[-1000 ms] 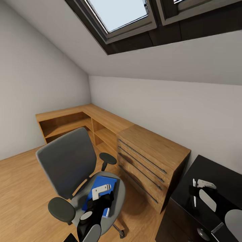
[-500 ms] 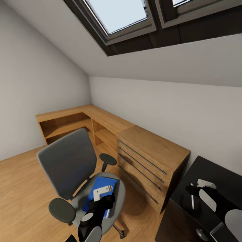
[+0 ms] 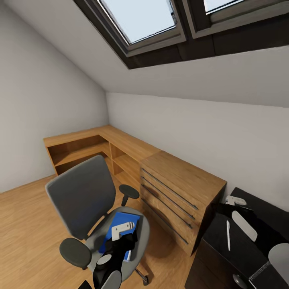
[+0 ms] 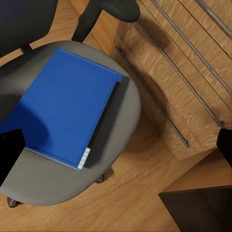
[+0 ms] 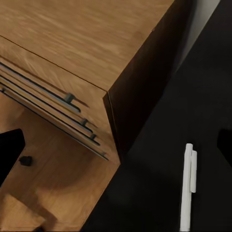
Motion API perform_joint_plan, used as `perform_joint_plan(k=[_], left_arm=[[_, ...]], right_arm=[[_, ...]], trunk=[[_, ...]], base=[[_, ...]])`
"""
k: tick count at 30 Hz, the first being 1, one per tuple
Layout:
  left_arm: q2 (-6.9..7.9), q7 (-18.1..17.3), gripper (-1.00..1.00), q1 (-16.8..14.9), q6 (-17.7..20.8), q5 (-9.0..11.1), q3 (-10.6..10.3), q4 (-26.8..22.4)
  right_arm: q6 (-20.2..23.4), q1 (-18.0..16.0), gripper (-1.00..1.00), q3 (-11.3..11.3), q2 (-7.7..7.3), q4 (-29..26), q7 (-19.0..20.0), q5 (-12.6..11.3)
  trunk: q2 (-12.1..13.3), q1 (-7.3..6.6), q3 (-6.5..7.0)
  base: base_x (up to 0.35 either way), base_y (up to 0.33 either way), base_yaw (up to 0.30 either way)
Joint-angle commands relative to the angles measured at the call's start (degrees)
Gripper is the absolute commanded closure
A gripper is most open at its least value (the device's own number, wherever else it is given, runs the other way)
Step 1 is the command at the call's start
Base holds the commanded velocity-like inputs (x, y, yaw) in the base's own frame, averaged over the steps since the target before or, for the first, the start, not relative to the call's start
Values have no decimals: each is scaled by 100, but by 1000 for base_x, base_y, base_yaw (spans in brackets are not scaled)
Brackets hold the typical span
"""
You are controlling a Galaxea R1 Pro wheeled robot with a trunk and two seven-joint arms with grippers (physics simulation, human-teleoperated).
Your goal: In the bedroom, organize the workspace by keeping the computer under the desk, ensuring the monitor is on the desk, placing the keyboard on the desk next to the monitor, placing the mouse on the desk next to the keyboard, moving the folder from the swivel chair onto the desk next to the mouse, stacking the notebook on top of the folder with the pen on top of the notebook, and positioning the swivel chair next to the desk.
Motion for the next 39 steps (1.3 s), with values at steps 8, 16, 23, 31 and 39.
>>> perform_joint_plan(k=[8, 16, 23, 31, 39], left_arm=[[5, 42, -100, -7, 22, 23, -7, -8], [5, 42, -100, -7, 22, 7, -9, -8], [5, 42, -100, -7, 22, -1, -10, -8], [5, 42, -100, -7, 22, -4, -10, -8], [5, 42, -100, -7, 22, -2, -10, -8]], right_arm=[[580, -5, -100, 23, -139, -365, -64, -365], [940, 5, -100, 28, -175, -1011, -948, -639], [1071, 222, -100, 33, -173, -2186, -2324, -677], [1081, 735, -100, 57, -146, -3278, -2897, -682], [1074, 810, -100, 91, 1, -3447, -3189, -659]], trunk=[[316, -175, 136], [316, -175, 136], [316, -175, 136], [316, -175, 133], [316, -175, 96]], base=[[0, 0, 0], [0, 0, 0], [0, 0, 0], [0, 0, 24], [0, 0, 179]])
